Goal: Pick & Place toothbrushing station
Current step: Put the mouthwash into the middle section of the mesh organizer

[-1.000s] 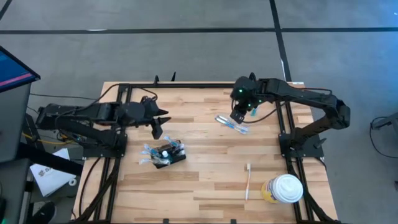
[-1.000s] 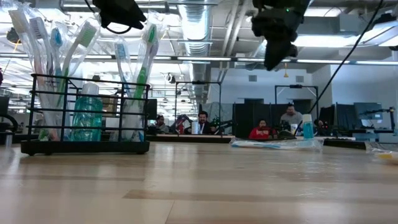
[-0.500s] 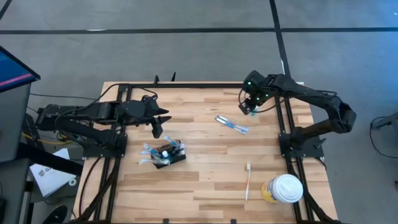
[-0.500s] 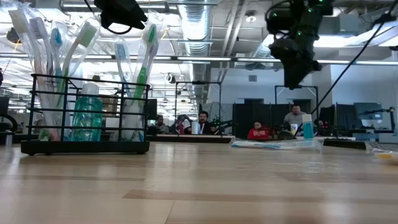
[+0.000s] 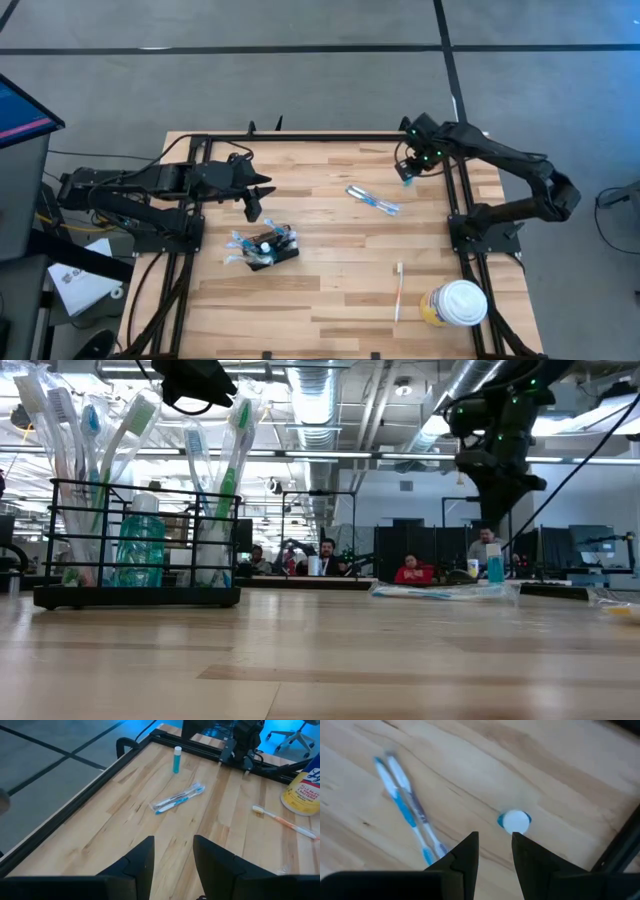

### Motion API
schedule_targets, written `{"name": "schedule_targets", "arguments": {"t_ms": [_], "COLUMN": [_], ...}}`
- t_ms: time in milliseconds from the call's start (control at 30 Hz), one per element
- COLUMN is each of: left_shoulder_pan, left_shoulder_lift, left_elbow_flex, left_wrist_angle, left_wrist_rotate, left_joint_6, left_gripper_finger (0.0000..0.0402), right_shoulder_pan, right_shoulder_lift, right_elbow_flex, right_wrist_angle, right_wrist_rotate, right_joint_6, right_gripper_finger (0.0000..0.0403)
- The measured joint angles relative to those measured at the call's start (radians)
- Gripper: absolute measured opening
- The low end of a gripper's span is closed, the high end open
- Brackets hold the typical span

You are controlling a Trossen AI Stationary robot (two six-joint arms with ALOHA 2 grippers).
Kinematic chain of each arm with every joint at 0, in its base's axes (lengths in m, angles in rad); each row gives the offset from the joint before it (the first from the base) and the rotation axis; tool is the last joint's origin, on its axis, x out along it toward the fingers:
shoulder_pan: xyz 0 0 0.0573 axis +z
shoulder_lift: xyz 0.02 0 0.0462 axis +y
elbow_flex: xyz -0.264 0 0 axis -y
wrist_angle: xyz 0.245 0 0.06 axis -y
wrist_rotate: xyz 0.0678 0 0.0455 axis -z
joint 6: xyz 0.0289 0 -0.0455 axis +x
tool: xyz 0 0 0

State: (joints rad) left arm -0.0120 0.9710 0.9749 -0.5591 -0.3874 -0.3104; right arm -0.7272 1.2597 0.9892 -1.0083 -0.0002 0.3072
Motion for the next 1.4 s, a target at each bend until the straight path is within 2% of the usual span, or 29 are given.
{"name": "schedule_targets", "arguments": {"t_ms": [200, 533, 667, 1400], "left_shoulder_pan": [0.000, 0.000, 0.000, 0.000], "left_shoulder_lift": [0.000, 0.000, 0.000, 0.000], "left_elbow_flex": [0.000, 0.000, 0.000, -0.025], "left_wrist_angle": [0.000, 0.000, -0.001, 0.001], "left_wrist_rotate": [0.000, 0.000, 0.000, 0.000], "left_joint_6": [0.000, 0.000, 0.000, 0.000], "left_gripper_finger": [0.0131, 0.0131, 0.0131, 0.0131], "right_shoulder_pan": [-0.015, -0.015, -0.015, -0.020], "right_shoulder_lift": [0.040, 0.089, 0.109, 0.235], "right_elbow_flex": [-0.012, -0.013, -0.013, -0.012], "right_wrist_angle": [0.001, 0.017, 0.027, 0.084], "right_wrist_rotate": [-0.001, 0.007, 0.051, 0.080], "right_joint_6": [-0.019, -0.030, -0.021, -0.018], "right_gripper_finger": [0.0116, 0.0180, 0.0193, 0.0194]}}
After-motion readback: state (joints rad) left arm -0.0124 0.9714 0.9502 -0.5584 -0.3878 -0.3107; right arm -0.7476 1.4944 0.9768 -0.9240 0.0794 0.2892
